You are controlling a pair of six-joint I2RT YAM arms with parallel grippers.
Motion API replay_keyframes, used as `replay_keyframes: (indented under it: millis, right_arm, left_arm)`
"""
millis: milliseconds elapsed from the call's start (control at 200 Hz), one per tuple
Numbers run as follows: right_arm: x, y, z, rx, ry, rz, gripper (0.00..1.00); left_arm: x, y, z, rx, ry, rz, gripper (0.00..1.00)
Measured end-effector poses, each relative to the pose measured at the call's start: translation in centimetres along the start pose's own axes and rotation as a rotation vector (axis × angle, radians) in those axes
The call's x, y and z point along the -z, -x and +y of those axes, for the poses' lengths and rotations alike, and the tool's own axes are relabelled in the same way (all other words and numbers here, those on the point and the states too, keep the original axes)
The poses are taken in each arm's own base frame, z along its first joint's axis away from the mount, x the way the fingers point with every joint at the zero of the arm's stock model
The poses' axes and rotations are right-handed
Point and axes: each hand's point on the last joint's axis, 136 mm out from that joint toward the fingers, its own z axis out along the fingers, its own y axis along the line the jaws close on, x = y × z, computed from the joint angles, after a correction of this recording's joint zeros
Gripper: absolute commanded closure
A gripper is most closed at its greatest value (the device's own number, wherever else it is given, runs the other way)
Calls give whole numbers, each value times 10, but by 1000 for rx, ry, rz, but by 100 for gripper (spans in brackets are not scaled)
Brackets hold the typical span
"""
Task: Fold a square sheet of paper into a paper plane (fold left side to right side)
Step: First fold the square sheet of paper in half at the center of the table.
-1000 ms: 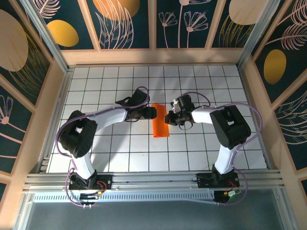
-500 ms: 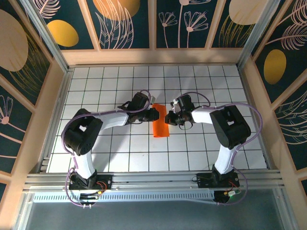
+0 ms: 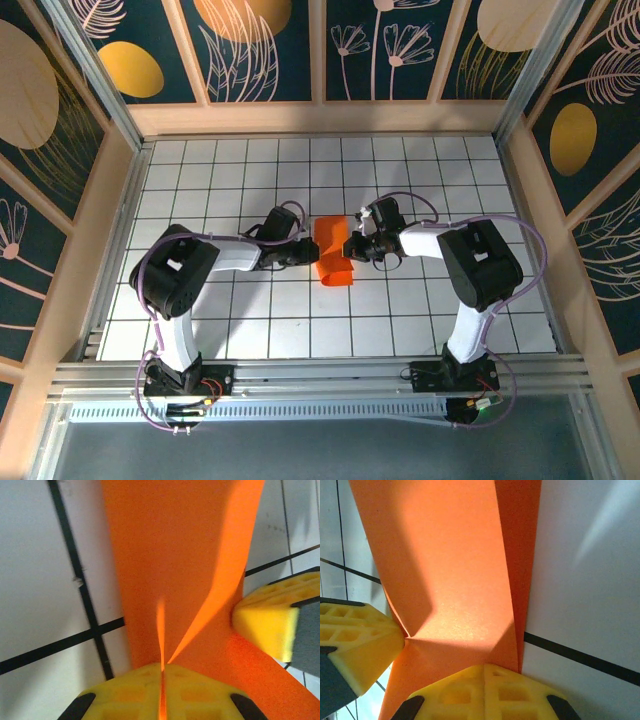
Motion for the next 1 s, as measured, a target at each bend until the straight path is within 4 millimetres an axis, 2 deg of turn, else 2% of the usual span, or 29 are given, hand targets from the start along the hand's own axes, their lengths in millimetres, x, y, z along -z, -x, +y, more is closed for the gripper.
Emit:
replay_keyframes:
  millis: [385,550,781,1001]
  right_arm:
    - [0,0,0,0,0,0,100]
    - [0,0,0,0,0,0,100]
    - [0,0,0,1,0,0,100]
    - [0,0,0,1,0,0,100]
  left_arm:
    - [2,1,4,-10,-14,-5,90]
    - [13,2,7,-5,1,-20,92]
    - [27,17,-18,-40,-61,-72,94]
    - [9,22,-47,-94,-109,-45,94]
